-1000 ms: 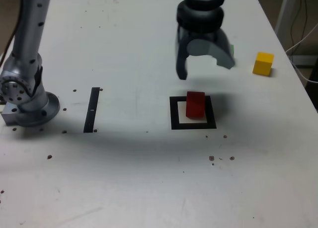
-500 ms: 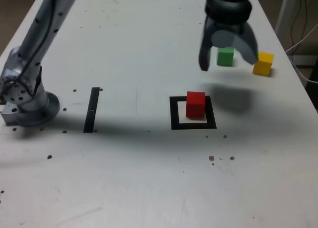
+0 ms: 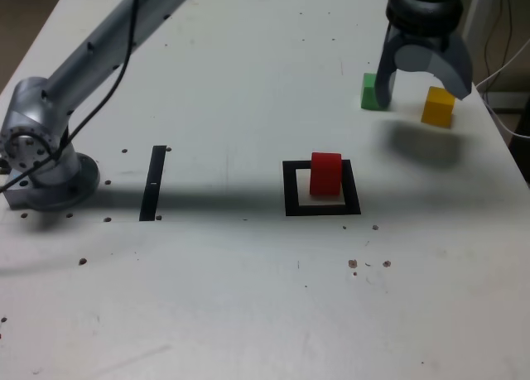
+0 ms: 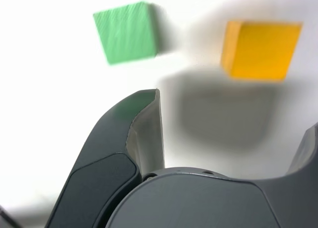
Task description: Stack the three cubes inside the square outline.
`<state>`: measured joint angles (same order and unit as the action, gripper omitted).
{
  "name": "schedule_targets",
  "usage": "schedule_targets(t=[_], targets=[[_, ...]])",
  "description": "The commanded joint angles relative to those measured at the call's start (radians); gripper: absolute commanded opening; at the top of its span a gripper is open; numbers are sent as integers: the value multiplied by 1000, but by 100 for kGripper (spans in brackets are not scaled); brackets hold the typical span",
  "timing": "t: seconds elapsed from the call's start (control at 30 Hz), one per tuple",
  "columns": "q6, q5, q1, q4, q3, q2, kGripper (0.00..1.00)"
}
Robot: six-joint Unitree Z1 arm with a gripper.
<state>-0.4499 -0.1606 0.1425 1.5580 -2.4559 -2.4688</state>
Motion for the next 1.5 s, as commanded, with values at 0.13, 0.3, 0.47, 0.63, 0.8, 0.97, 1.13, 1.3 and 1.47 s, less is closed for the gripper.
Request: schedule_targets(t=[0.13,0.3,0.47,0.63,0.8,0.97,1.13,1.3,1.47], targets=[[-66,-3,22,44,-175,-92,100],[-98,-7,39,56,-271,-139,100],[-108,-4,56,59,-294,-167,99],[-108,1,60,59,-306,-195,98],[-108,0,60,58,-315,-213,94],[-108,-12,54,58,-320,-216,84],[-108,-36,41,57,-333,-213,67],[-113,-54,32,58,-344,-210,43],[-122,-57,27,59,-350,-210,29]])
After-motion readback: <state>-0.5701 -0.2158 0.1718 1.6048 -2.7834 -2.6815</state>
